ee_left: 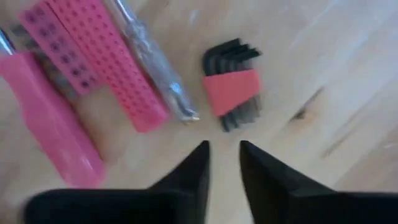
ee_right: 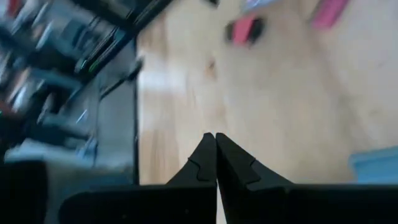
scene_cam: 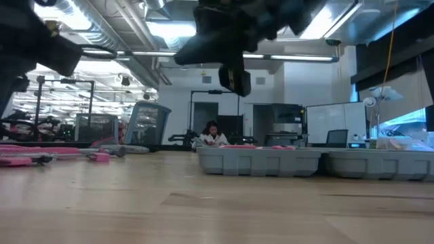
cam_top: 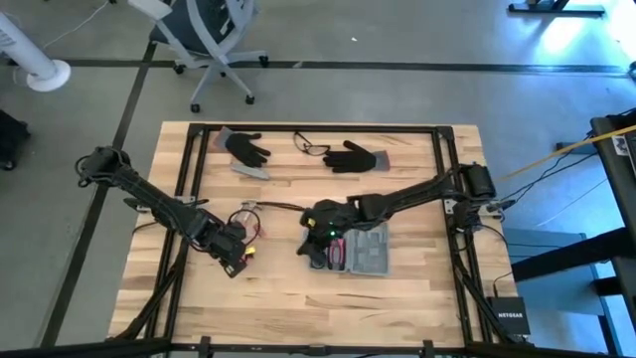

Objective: Prefit tool cases
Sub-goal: Put the orange Allen wrench set into the gray prefit tool case

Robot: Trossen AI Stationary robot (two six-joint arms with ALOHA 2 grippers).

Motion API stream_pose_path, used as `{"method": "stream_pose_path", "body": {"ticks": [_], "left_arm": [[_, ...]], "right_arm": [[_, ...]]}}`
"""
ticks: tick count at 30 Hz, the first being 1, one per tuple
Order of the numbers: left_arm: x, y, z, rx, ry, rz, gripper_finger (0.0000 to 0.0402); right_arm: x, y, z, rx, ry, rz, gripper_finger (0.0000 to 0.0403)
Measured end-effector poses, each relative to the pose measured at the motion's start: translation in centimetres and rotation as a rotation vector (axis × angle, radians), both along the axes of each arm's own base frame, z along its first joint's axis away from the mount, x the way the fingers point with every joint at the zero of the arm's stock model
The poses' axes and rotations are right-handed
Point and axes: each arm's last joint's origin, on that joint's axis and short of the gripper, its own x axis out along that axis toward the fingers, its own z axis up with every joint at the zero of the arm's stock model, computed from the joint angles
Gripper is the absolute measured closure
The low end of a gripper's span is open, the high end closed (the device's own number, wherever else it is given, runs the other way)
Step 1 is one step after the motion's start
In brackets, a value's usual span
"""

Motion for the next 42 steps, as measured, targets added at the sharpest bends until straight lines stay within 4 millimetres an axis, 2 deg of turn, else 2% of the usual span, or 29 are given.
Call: {"method": "stream_pose_path", "body": {"ticks": [1, 3, 7, 12, 20, 31, 38, 42], "left_arm": [[-0.2, 0.1, -0.3, 0.012, 0.002, -0.019, 0.0372], [-0.4, 0.2, -1.1, 0.021, 0.001, -0.045, 0.0392], [-0.7, -0.1, -2.0, 0.025, -0.051, -0.083, 0.04], [-1.2, -0.3, -2.5, 0.071, -0.066, -0.04, 0.0401], [-0.9, -0.8, -2.5, 0.091, -0.128, -0.004, 0.0402], [-0.3, -1.1, -4.2, 0.144, -0.091, 0.079, 0.0401], [0.2, -2.1, -5.0, 0.108, -0.117, 0.151, 0.0402], [0.0, -2.7, -4.9, 0.079, -0.141, 0.216, 0.0402]], "right_arm": [[0.1, 0.1, 0.2, -0.009, 0.003, -0.045, 0.0403], [0.2, 0.5, 0.4, 0.007, 0.021, -0.142, 0.0403], [0.0, 1.6, 0.4, 0.08, 0.056, -0.303, 0.0403], [-0.5, 3.9, 0.4, 0.133, 0.073, -0.408, 0.0403], [-1.5, 6.4, 0.1, 0.115, 0.096, -0.436, 0.0403], [-1.8, 7.0, 0.0, 0.07, 0.085, -0.424, 0.0403], [-1.8, 7.1, 0.0, 0.094, 0.099, -0.411, 0.0403], [-2.2, 7.8, -0.2, 0.115, 0.132, -0.414, 0.0403]]}}
